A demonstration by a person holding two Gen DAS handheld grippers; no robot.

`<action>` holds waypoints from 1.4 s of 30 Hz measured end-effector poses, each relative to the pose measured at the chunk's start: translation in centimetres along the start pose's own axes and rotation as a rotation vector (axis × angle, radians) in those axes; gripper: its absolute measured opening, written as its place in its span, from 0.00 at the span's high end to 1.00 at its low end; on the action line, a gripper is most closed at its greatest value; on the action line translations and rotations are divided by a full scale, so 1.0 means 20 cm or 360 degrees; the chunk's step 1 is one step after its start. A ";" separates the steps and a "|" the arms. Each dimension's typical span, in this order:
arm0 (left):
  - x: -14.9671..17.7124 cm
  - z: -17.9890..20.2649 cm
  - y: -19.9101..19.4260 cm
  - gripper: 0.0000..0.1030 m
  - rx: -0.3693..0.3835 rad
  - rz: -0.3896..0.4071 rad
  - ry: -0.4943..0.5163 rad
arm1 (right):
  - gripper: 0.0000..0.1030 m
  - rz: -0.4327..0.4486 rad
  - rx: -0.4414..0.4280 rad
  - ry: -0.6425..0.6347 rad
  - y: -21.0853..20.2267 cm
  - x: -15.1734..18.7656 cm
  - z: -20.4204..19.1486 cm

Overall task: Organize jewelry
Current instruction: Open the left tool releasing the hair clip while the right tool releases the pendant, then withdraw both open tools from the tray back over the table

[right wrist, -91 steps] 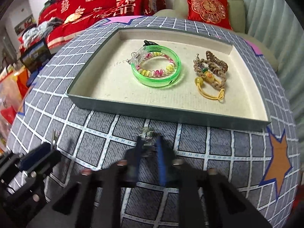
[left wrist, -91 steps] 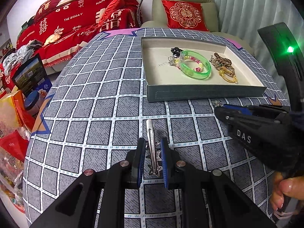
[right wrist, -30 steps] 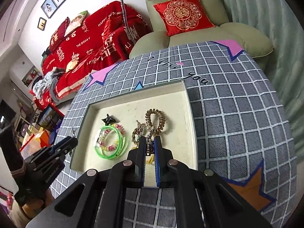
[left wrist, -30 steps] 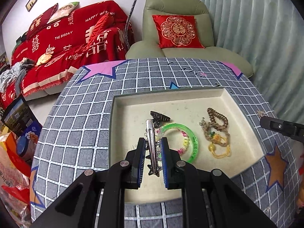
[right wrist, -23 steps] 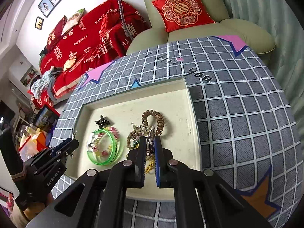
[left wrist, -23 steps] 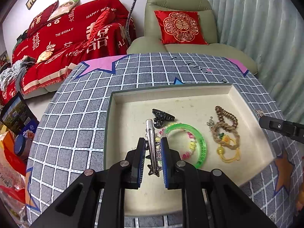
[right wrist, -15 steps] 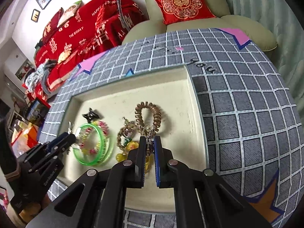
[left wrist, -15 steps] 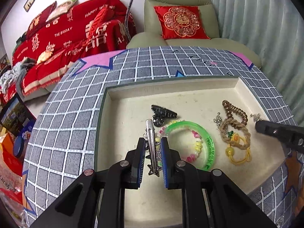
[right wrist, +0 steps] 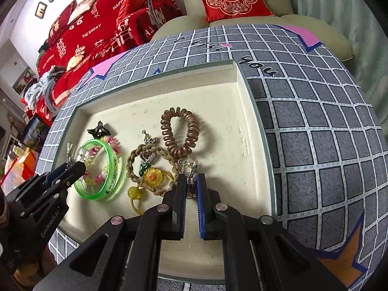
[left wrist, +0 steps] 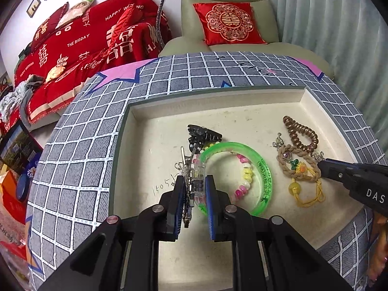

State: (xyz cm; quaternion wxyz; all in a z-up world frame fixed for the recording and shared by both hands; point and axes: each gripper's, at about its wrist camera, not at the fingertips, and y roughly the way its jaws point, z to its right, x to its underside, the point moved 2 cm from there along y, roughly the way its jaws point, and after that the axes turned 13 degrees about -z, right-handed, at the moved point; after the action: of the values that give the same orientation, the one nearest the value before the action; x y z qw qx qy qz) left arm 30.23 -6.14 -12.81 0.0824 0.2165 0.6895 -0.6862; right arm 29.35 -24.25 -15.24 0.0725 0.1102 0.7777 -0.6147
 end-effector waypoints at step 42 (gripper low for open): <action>0.34 0.01 -0.46 0.00 -0.0063 0.0099 -0.0026 | 0.20 0.0145 0.0009 0.0027 -0.40 0.32 -0.04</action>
State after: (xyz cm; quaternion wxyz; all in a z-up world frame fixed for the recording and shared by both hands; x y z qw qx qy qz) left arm 20.31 -4.70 -7.24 0.1136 0.2305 0.6952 -0.6713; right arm 21.06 -24.71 -9.05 0.0933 0.1509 0.7707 -0.6120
